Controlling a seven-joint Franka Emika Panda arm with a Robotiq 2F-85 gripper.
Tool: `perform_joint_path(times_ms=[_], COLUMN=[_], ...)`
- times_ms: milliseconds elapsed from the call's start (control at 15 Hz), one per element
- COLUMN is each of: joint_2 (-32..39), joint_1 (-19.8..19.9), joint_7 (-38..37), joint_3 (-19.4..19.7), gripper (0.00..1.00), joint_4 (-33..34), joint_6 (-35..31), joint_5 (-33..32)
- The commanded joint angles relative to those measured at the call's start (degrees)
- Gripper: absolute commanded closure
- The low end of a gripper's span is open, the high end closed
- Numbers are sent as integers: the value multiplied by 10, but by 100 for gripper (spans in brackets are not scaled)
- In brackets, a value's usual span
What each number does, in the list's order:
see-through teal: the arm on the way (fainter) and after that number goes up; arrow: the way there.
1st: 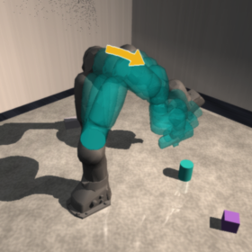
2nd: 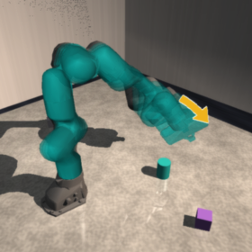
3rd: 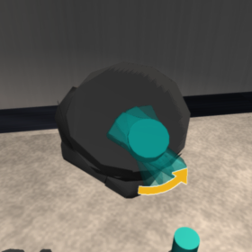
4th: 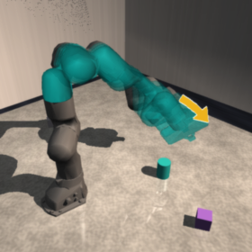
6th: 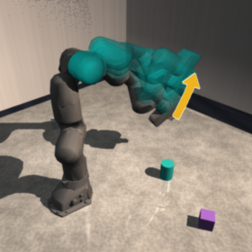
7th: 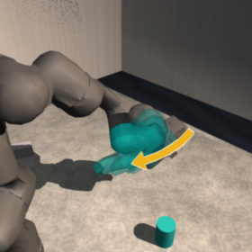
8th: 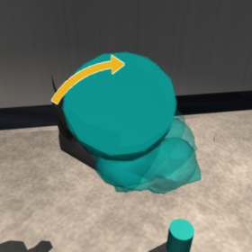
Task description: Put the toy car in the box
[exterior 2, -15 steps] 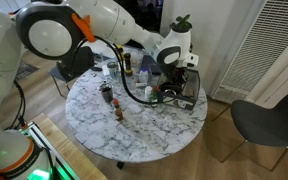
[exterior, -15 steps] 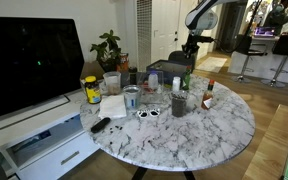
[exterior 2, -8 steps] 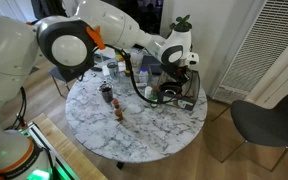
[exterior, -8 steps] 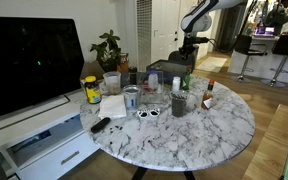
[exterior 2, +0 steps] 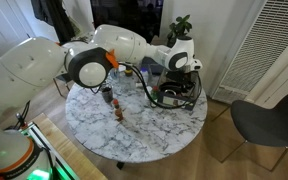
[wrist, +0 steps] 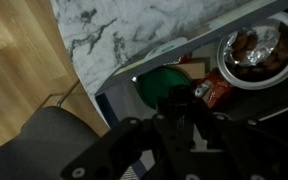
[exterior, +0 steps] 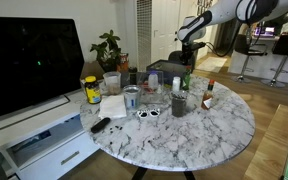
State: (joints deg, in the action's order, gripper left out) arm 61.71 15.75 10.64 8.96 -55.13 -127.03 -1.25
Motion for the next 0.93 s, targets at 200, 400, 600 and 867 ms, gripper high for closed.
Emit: perform_joint_path(times_ms=[200,400,600,867], joint_2=[105,122,139,157], joint_1=[13,20,24,29], joint_7=[38,34,31,29], joint_3=[17,14,15,17], gripper=[92,92,92,92], joint_4=[152,176,199,230], joint_6=[45,49,58,76], joint_5=[-12,-31,-43,-51])
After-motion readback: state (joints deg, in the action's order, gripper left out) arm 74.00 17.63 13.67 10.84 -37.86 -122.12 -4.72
